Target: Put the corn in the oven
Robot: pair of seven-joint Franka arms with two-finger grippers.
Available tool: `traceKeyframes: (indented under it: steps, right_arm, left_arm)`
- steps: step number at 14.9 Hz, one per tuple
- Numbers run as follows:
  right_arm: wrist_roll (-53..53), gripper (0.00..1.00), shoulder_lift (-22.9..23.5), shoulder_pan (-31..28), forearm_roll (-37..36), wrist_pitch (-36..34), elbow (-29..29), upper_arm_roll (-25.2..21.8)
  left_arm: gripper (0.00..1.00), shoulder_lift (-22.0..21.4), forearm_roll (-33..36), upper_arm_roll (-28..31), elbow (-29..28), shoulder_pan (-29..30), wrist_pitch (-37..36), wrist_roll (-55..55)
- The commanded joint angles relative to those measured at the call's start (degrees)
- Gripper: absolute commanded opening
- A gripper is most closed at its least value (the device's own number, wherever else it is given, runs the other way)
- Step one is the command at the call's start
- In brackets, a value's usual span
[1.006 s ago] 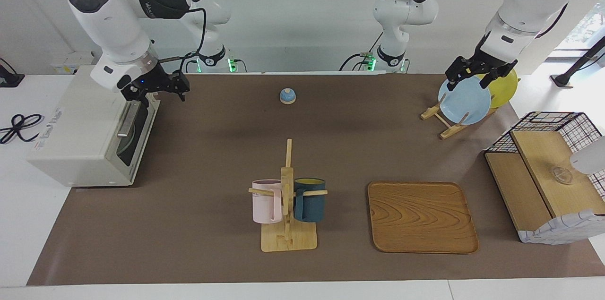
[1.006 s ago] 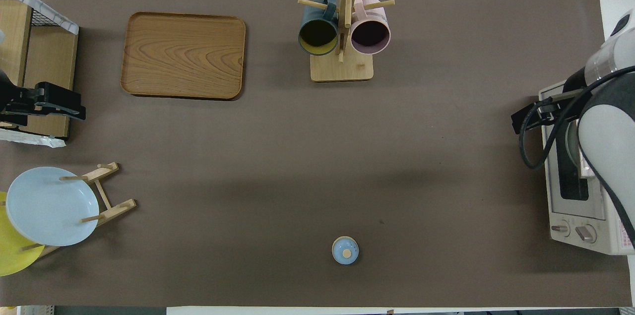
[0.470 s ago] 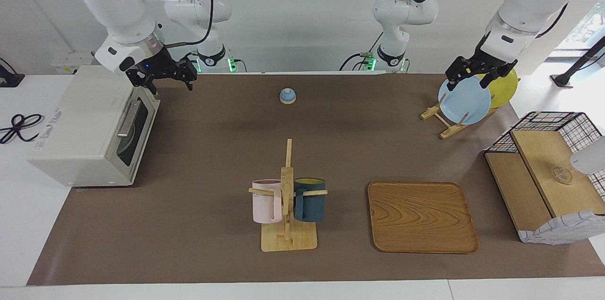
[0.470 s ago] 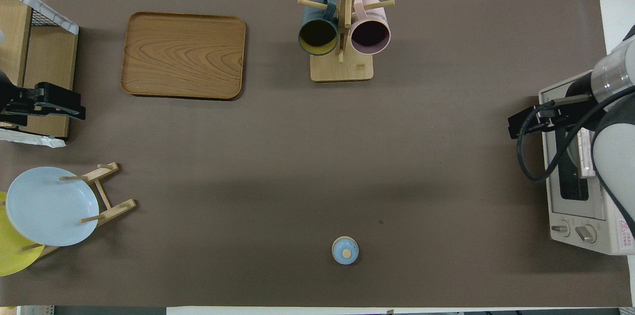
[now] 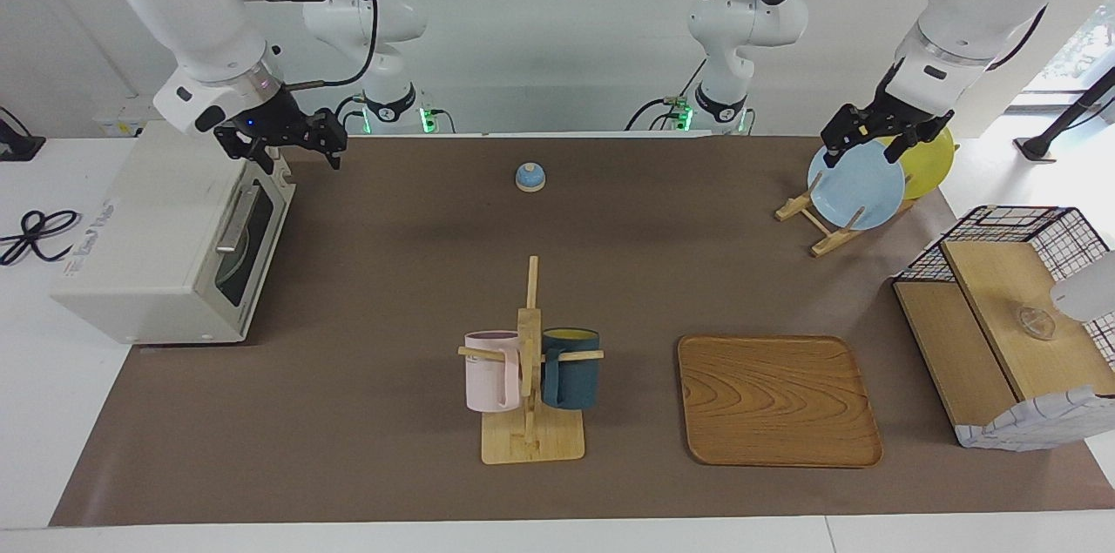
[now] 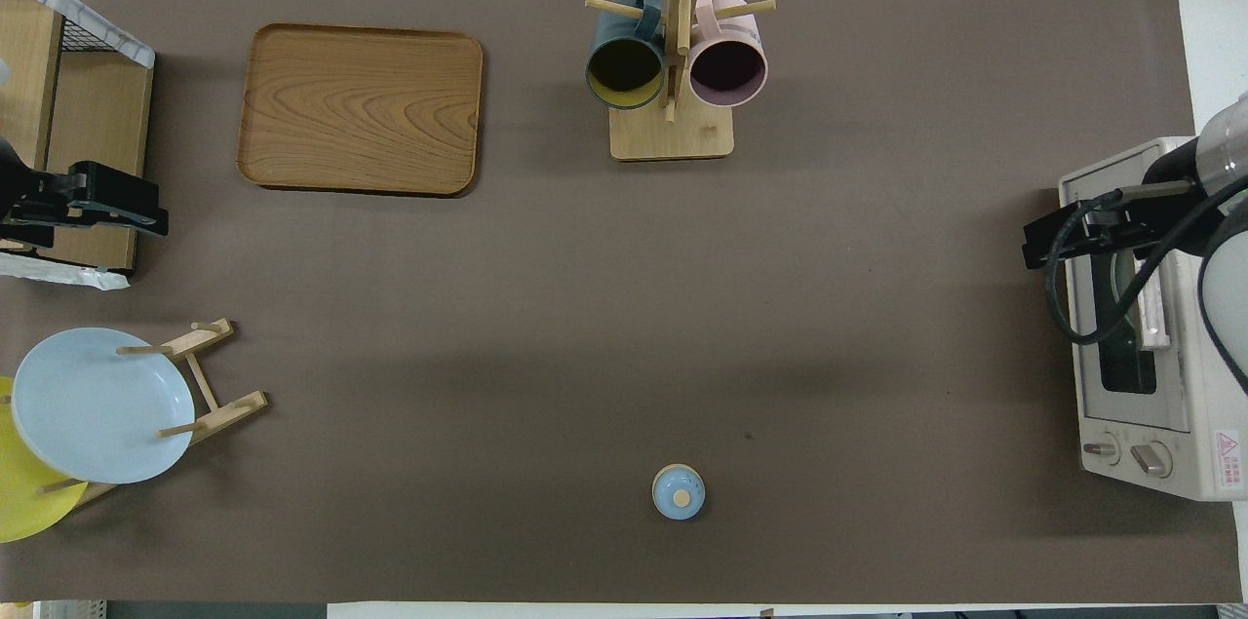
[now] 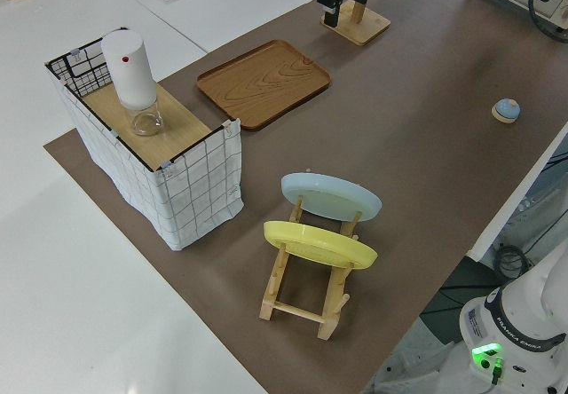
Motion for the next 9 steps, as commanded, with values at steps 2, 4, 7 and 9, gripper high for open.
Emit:
traceKeyframes:
  steps: [2, 4, 7, 9]
  right_arm:
    - [1.0, 1.0, -0.9, 0.1, 1.2, 0.6, -0.5, -0.2]
    - [1.0, 1.0, -1.0, 0.1, 1.2, 0.6, -0.6, -0.3]
    - [1.0, 1.0, -1.0, 0.1, 1.1, 0.7, -0.6, -0.7]
    - [1.1, 1.0, -1.0, 0.1, 1.1, 0.9, -0.7, -0.7]
  left_arm:
    - [1.0, -0.3, 0.2, -0.3, -0.2, 0.7, -0.7, 0.5]
    - [1.0, -0.3, 0.2, -0.3, -0.2, 0.7, -0.7, 0.5]
    - [1.0, -0.3, 0.2, -0.3, -0.3, 0.7, -0.7, 0.4]
    - [1.0, -0.3, 0.2, -0.3, -0.3, 0.7, -0.7, 0.5]
